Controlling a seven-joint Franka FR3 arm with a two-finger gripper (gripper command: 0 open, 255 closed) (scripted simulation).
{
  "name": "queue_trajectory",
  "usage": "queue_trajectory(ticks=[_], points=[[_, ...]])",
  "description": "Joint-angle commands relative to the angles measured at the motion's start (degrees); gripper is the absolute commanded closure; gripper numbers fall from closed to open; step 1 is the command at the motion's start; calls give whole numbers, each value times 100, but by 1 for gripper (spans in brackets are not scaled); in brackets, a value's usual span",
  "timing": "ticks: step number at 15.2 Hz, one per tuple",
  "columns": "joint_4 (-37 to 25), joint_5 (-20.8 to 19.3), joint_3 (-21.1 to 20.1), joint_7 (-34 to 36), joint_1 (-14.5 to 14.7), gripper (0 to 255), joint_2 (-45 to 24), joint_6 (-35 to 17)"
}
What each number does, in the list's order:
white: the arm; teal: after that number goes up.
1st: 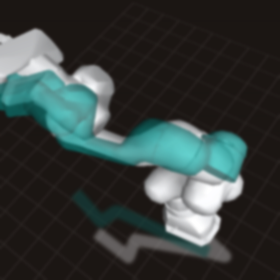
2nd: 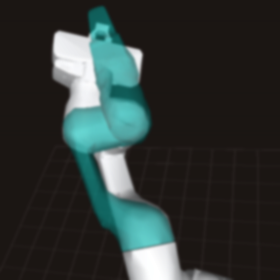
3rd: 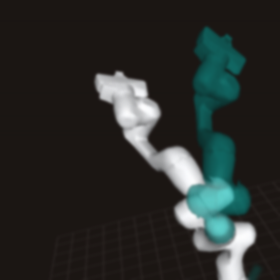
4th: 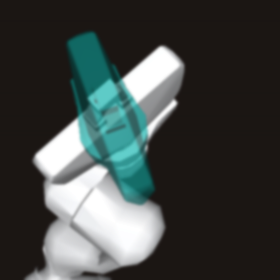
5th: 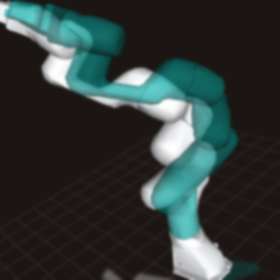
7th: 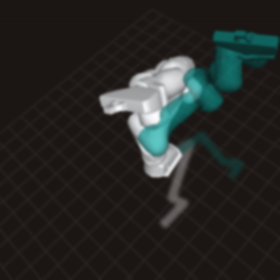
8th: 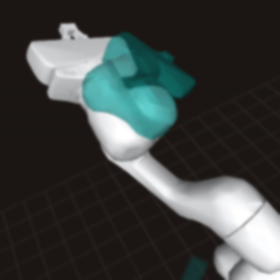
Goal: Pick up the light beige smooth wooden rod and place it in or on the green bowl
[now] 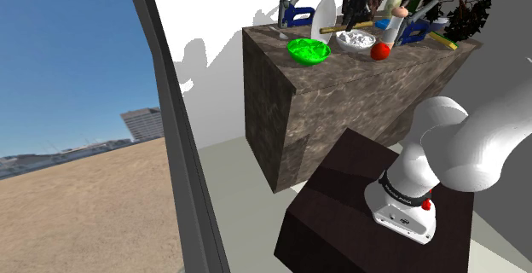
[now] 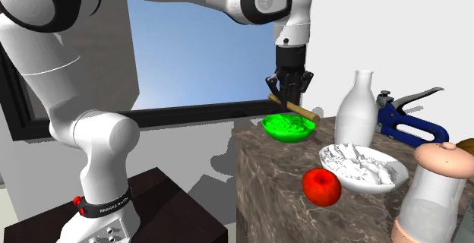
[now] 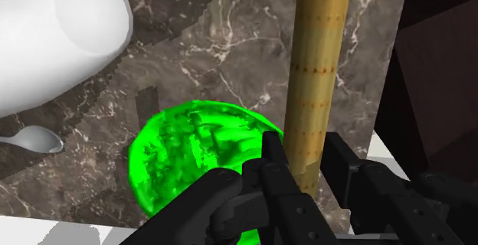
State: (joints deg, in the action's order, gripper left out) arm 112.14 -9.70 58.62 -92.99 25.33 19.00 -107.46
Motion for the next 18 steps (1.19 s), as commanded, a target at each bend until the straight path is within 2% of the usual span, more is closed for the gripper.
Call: queue_trajectory(ticks=[1,6,9,18], points=[[-169,240,59,73,224,255,-294,-35],[-700,1084,346,45,747,255,-1275,-74],[-1136,1805,480,-110,882,255,-2055,11],[-498,1933,462,-253,856,255,-2147,-656]])
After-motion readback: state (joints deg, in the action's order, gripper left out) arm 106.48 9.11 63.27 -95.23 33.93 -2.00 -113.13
